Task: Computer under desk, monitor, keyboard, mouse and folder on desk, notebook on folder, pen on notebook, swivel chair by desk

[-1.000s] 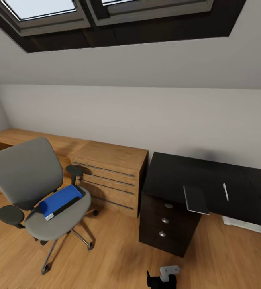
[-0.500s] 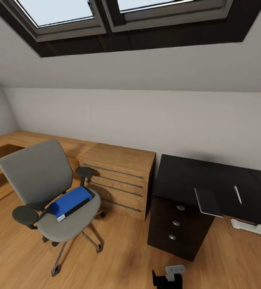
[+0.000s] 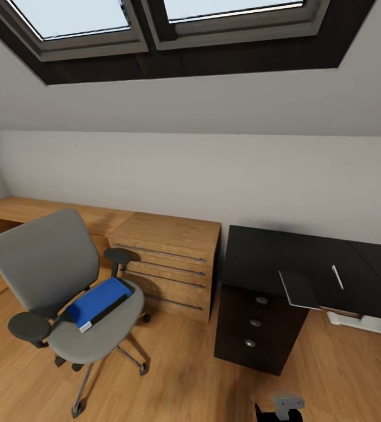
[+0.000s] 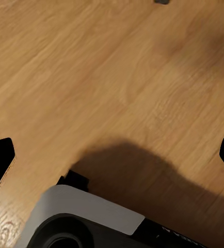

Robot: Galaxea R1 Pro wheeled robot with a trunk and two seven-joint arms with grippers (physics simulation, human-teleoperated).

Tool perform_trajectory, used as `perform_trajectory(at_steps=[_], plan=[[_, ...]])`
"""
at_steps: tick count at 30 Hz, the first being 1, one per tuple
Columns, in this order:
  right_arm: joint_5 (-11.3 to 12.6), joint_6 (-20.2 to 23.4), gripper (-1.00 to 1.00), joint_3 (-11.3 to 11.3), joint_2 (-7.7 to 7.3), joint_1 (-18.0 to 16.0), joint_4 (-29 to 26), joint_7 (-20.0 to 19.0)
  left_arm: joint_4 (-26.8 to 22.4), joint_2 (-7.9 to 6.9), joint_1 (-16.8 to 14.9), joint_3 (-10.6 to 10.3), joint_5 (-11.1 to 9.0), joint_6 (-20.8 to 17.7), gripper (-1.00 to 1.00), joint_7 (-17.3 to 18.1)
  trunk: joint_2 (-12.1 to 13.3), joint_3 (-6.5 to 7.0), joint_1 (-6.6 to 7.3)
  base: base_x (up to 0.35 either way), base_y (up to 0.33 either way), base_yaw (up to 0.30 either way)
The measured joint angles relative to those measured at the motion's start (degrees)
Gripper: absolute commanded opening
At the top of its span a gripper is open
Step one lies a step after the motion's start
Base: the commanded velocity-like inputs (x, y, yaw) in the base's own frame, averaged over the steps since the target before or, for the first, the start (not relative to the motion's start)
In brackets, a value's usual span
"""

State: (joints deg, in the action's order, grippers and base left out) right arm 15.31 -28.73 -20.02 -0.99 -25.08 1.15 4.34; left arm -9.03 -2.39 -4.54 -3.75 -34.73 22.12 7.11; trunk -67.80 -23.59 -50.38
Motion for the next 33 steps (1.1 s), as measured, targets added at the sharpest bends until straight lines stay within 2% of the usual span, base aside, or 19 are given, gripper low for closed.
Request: perform_trajectory(at_steps=[5, 14, 33], plan=[[-0.08, -0.16, 1.00, -0.09, -1.70, 1.44, 0.03, -0.07, 0.01, -0.04, 0.00, 0.00, -0.03, 0.03, 1.00, 0.00, 0.00, 0.00, 0.00, 0.000, 0.141, -0.180], [-0.24, -1.05, 1.00, -0.30, -1.76, 1.90, -0.02, -0.09, -0.02, -0.05, 0.01, 0.00, -0.01, 0.03, 1.00, 0.00, 0.00, -0.01, 0.00, 0.000, 0.051, -0.007], [-0.37, -1.09, 1.00, -0.31, -0.29, 1.93, -0.04, -0.09, -0.04, -0.05, 0.02, 0.00, 0.00, 0.01, 1.00, -0.01, 0.00, -0.33, 0.00, 0.000, 0.002, 0.242]])
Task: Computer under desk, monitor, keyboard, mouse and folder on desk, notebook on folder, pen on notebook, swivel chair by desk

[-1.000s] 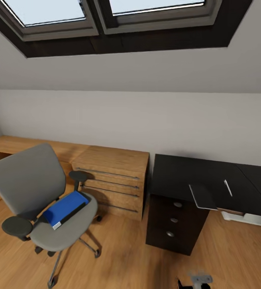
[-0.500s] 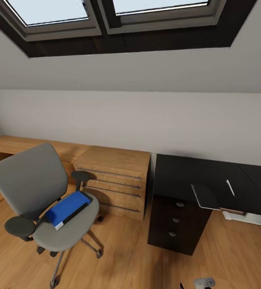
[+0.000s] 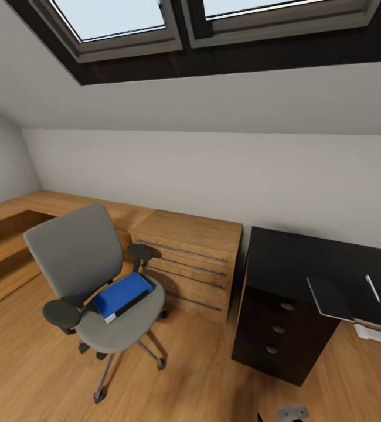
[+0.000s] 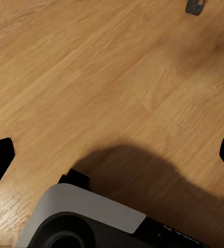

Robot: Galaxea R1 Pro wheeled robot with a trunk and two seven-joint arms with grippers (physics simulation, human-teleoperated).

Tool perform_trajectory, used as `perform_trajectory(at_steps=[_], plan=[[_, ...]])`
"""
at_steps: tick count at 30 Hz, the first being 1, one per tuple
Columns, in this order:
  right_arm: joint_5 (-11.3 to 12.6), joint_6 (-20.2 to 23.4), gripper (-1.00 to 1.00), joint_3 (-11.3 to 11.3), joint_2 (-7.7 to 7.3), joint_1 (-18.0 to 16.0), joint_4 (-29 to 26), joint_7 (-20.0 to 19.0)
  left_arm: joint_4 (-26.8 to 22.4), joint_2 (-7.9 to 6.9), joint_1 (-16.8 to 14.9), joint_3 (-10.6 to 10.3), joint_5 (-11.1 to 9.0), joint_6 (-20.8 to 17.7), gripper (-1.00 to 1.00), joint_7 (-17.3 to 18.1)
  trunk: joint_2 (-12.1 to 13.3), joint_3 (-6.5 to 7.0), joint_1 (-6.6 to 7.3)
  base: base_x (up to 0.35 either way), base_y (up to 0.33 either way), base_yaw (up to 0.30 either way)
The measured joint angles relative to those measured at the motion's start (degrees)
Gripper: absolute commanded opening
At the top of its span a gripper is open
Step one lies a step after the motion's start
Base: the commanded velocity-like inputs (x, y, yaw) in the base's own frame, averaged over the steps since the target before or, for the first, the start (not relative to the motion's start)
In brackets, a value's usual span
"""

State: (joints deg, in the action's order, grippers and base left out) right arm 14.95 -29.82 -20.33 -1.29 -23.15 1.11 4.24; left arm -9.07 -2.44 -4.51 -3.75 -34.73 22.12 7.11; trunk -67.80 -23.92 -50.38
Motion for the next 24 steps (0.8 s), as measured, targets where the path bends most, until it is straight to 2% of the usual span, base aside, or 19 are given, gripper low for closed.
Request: perform_trajectory(at_steps=[24], plan=[[-0.09, 0.08, 1.00, 0.00, 0.74, 0.00, 0.00, -0.17, 0.01, 0.00, -0.01, 0.00, 0.01, 0.00, 1.00, 0.01, 0.00, -1.83, 0.00, 0.000, 0.000, 0.145]])
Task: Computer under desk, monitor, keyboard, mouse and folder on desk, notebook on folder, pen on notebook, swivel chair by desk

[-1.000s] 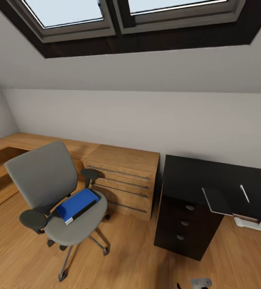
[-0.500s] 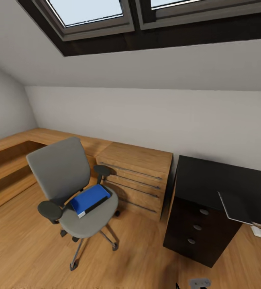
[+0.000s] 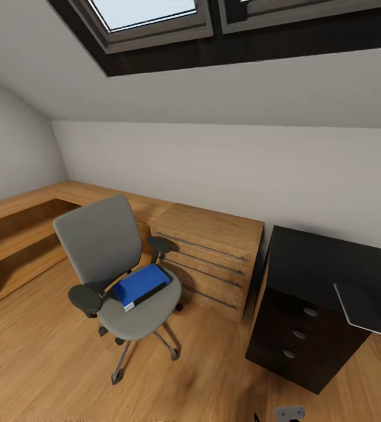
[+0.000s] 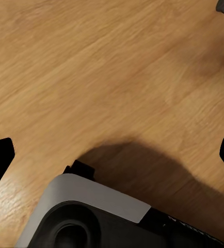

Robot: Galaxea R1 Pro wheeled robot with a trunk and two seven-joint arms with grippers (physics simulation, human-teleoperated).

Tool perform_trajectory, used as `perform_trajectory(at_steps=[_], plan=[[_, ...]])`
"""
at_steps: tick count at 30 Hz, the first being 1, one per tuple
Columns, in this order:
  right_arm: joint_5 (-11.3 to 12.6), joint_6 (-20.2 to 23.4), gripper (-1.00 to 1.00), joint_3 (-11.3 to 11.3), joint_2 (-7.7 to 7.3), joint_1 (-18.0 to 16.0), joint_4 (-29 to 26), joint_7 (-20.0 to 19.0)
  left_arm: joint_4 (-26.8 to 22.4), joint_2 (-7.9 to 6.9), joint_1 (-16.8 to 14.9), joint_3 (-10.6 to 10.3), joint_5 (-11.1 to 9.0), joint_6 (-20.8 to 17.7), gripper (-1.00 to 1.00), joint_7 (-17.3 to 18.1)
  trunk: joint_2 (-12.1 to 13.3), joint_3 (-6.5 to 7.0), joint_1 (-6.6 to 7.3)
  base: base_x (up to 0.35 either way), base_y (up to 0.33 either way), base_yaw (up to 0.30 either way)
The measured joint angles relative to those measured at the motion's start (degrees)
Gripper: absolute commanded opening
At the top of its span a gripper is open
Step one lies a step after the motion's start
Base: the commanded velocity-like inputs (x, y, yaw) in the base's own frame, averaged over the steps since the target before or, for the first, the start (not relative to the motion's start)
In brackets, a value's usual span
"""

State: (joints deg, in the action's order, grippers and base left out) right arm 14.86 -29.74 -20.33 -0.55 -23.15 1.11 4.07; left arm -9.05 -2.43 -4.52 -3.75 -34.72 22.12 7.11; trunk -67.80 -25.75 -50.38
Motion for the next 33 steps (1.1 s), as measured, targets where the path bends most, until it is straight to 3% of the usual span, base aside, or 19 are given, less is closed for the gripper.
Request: perform_trajectory(at_steps=[18, 33], plan=[[0.00, 0.01, 1.00, 0.00, 0.09, 0.00, 0.00, -0.07, -0.01, 0.02, 0.00, -0.05, 0.06, -0.13, 1.00, 0.00, 0.00, -1.51, 0.00, 0.000, 0.000, 0.108], [0.00, 0.01, 1.00, -0.01, 0.09, -0.01, 0.00, -0.09, -0.01, 0.07, 0.01, -0.08, 0.08, -0.18, 1.00, 0.00, 0.00, -1.97, 0.00, 0.000, 0.000, 0.136]])
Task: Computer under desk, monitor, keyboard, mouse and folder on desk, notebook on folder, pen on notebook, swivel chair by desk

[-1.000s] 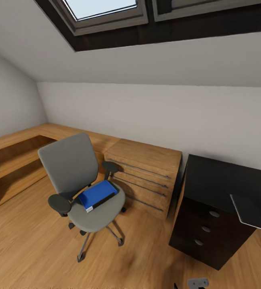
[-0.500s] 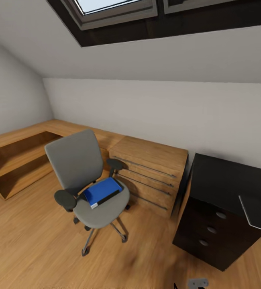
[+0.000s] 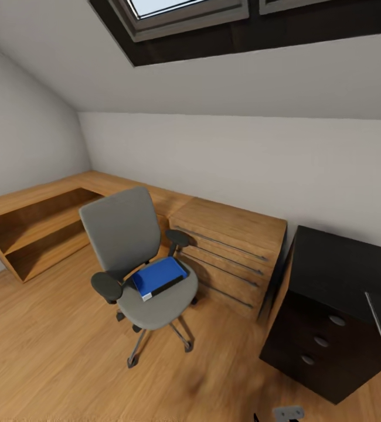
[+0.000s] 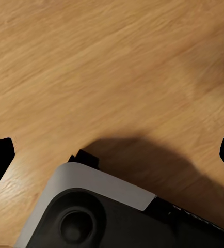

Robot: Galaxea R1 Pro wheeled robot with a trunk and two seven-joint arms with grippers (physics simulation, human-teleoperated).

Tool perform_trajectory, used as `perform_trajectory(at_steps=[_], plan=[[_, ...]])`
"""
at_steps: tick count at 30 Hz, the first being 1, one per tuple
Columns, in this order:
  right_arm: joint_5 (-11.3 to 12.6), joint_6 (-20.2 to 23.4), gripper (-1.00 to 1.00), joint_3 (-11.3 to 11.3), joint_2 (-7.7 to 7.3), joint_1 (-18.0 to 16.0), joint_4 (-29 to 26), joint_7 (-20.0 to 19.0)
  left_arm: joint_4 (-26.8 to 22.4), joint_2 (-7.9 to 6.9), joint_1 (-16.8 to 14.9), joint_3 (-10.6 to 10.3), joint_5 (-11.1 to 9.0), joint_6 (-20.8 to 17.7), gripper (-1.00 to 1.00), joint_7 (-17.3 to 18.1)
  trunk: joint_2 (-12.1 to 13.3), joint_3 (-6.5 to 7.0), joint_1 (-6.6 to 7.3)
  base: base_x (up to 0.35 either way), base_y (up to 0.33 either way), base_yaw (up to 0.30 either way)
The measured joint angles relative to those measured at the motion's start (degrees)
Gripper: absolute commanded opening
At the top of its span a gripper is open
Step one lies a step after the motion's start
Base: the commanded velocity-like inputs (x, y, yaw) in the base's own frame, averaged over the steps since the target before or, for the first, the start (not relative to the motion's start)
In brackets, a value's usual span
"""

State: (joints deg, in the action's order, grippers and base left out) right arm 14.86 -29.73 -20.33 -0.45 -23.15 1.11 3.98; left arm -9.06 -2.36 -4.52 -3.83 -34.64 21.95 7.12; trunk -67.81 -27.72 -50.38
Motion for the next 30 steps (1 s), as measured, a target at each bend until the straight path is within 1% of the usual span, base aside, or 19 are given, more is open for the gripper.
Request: perform_trajectory(at_steps=[24, 30], plan=[[0.00, -0.09, 1.00, 0.01, 0.00, 0.00, 0.00, 0.00, 0.00, 0.01, 0.00, -0.08, 0.09, 0.05, 1.00, 0.00, 0.00, -0.93, 0.00, 0.000, 0.001, 0.240], [0.00, -0.09, 1.00, 0.00, 0.00, 0.00, 0.00, -0.01, -0.01, 0.01, 0.00, -0.08, 0.09, 0.07, 1.00, -0.01, 0.00, -1.16, 0.02, 0.080, 0.091, 0.243]])
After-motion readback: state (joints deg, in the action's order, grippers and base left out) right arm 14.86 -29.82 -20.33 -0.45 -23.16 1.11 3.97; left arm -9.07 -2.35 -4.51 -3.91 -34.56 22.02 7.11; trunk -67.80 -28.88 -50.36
